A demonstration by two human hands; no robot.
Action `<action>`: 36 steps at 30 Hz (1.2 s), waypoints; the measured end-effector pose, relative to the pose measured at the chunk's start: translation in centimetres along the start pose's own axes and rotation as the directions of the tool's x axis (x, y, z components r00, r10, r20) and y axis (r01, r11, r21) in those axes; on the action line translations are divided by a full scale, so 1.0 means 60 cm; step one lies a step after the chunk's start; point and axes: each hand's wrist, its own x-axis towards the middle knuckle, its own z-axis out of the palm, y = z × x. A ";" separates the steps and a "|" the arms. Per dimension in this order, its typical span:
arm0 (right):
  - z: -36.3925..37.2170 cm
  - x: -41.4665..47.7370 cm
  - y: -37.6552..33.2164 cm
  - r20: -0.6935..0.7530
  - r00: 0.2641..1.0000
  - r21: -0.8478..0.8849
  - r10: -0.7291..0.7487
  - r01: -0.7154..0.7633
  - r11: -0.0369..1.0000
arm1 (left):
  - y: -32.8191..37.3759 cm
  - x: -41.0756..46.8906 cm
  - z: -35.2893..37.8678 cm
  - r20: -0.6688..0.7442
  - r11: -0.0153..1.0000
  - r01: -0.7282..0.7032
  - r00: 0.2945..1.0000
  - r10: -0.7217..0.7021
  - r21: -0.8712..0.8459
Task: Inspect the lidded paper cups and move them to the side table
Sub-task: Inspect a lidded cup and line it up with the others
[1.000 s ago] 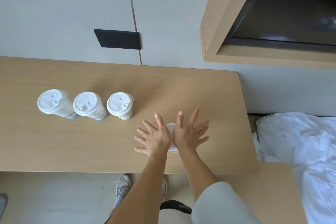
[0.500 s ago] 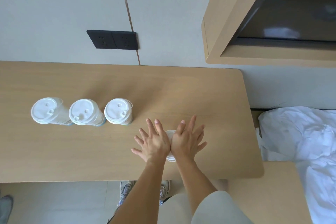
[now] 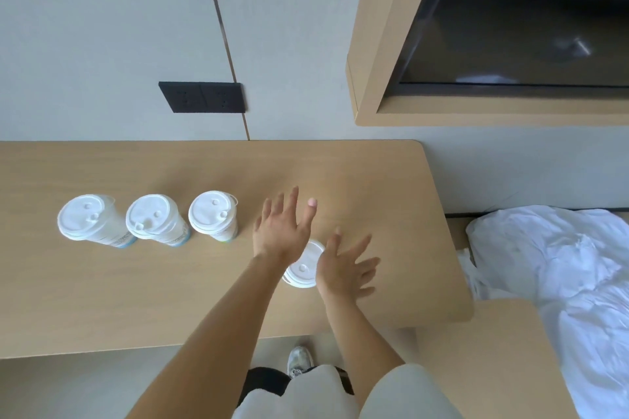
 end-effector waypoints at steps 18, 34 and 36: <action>0.043 0.049 -0.043 -0.008 0.933 -0.259 -0.360 0.345 0.902 | -0.017 -0.037 0.062 0.045 0.836 0.493 0.866 -0.498 -0.240; 0.026 -0.004 -0.028 -0.006 0.997 0.095 0.080 -0.079 0.992 | -0.033 -0.020 0.008 -0.061 0.999 -0.028 0.998 0.027 -0.015; 0.015 0.010 -0.030 -0.055 0.982 -0.028 -0.181 0.180 0.983 | -0.037 -0.039 0.021 -0.112 0.950 0.128 0.980 -0.166 -0.286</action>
